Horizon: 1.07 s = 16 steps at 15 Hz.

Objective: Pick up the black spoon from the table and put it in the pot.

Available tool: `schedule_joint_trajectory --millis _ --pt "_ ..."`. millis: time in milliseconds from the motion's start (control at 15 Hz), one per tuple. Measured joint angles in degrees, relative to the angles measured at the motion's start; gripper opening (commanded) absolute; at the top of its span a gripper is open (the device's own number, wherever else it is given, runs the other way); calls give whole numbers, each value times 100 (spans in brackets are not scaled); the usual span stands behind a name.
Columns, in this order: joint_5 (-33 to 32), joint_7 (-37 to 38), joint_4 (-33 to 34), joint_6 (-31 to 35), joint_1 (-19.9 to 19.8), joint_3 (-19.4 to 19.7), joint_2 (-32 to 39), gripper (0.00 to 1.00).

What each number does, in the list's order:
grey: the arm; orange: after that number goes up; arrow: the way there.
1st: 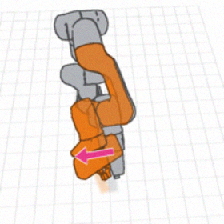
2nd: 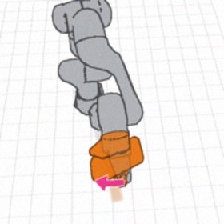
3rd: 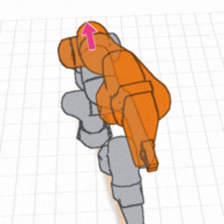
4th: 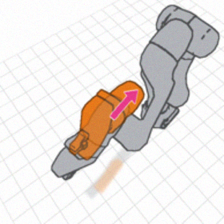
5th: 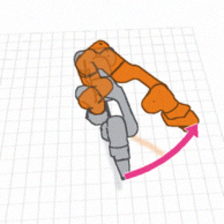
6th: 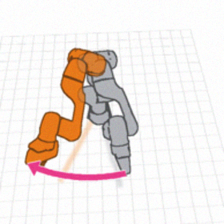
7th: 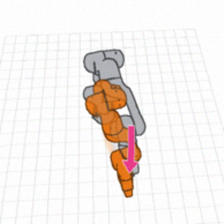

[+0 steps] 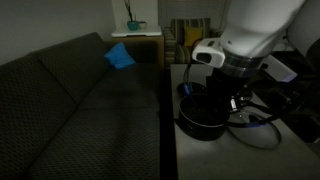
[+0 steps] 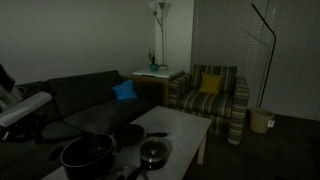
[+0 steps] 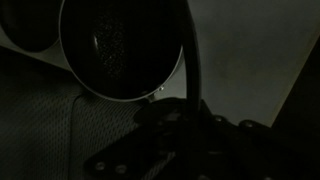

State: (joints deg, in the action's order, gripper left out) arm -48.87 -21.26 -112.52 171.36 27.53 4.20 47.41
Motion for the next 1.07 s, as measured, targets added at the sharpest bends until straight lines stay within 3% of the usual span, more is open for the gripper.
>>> schedule_joint_trajectory --millis 267,467,733,1000,1067 --pt "-135 -267 107 569 -23 -44 -70 3" --pt "-162 -600 252 769 -267 -324 59 3" --pt "-272 -1400 628 1010 -1099 -1137 580 3" --pt "-272 -2630 1028 965 -2183 -2231 1317 3" --pt "-272 -2954 1122 875 -2434 -2490 1502 11"
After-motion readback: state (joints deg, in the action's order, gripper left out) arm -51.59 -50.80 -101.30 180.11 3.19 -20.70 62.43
